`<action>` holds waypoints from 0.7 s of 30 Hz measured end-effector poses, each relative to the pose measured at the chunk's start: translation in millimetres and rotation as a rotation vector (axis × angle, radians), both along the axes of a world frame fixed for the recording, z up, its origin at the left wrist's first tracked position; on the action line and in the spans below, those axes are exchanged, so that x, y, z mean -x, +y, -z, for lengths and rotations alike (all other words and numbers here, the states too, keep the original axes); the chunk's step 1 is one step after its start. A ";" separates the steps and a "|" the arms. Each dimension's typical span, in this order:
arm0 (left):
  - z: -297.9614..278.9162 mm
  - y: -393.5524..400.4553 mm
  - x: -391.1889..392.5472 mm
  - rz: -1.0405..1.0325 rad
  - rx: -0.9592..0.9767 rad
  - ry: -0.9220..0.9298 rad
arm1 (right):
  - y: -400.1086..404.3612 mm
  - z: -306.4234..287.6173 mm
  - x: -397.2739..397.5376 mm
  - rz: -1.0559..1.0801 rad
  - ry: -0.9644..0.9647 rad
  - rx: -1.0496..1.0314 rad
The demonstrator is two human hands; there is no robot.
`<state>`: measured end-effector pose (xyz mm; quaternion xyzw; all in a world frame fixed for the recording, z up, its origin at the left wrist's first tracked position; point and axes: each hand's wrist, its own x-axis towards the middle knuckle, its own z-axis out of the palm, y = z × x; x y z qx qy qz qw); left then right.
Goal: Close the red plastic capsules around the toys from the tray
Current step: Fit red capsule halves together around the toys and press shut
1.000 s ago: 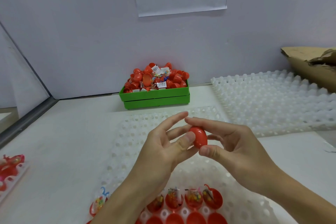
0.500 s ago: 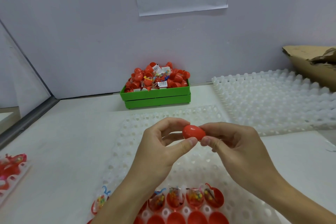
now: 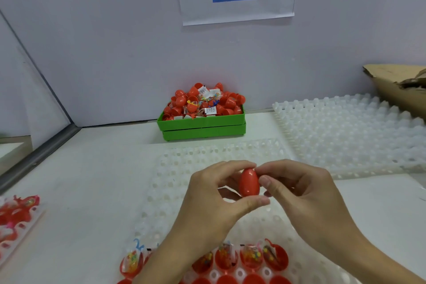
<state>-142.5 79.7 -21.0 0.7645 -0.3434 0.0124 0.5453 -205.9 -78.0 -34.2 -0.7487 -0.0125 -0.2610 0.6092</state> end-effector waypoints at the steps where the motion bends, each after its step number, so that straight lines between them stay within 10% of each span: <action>1: -0.7 0.6 -0.1 -0.044 0.028 -0.052 | -0.1 0.6 0.1 -0.004 0.015 -0.004; 9: -3.8 13.4 -16.6 -0.313 0.030 -0.194 | -5.9 -1.4 0.1 0.000 0.079 -0.005; 21: -3.0 15.1 -14.6 -0.170 -0.068 -0.219 | 2.9 -10.4 -1.7 -0.129 0.193 -0.010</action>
